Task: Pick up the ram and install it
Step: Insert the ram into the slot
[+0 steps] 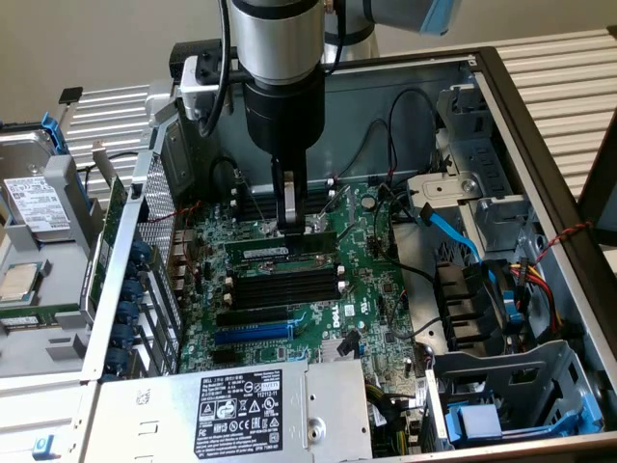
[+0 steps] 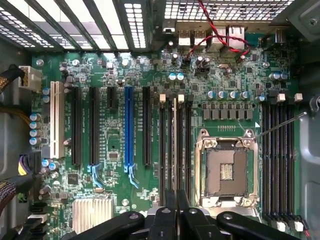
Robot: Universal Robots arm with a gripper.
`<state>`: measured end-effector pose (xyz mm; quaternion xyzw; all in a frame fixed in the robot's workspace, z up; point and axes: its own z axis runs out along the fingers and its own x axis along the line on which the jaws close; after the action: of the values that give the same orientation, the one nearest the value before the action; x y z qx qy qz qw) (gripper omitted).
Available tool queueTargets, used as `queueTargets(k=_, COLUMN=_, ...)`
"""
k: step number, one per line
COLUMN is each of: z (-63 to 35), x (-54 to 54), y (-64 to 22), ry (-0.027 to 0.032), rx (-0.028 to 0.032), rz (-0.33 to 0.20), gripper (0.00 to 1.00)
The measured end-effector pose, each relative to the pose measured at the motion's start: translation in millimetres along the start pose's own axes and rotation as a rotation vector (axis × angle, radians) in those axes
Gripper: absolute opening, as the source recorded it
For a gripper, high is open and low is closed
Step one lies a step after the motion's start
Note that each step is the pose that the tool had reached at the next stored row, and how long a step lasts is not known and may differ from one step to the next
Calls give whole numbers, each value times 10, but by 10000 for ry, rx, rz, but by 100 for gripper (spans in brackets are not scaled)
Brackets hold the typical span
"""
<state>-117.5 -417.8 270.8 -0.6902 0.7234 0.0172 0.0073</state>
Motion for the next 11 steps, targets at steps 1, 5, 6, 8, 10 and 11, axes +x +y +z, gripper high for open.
queueTargets(k=1, z=3, x=1, y=0, ry=0, rx=-1, rz=0, gripper=12)
queueTargets(k=5, z=59, x=18, y=-2, ry=-1, rx=0, rz=-1, gripper=12)
queueTargets(k=6, z=75, x=28, y=-3, ry=0, rx=-1, rz=-1, gripper=12)
queueTargets(k=8, z=106, x=45, y=-4, ry=-1, rx=0, rz=-2, gripper=12)
queueTargets(k=10, z=133, x=62, y=-5, ry=-1, rx=0, rz=-3, gripper=12)
queueTargets(k=11, z=144, x=71, y=-6, ry=-1, rx=0, rz=-4, gripper=12)
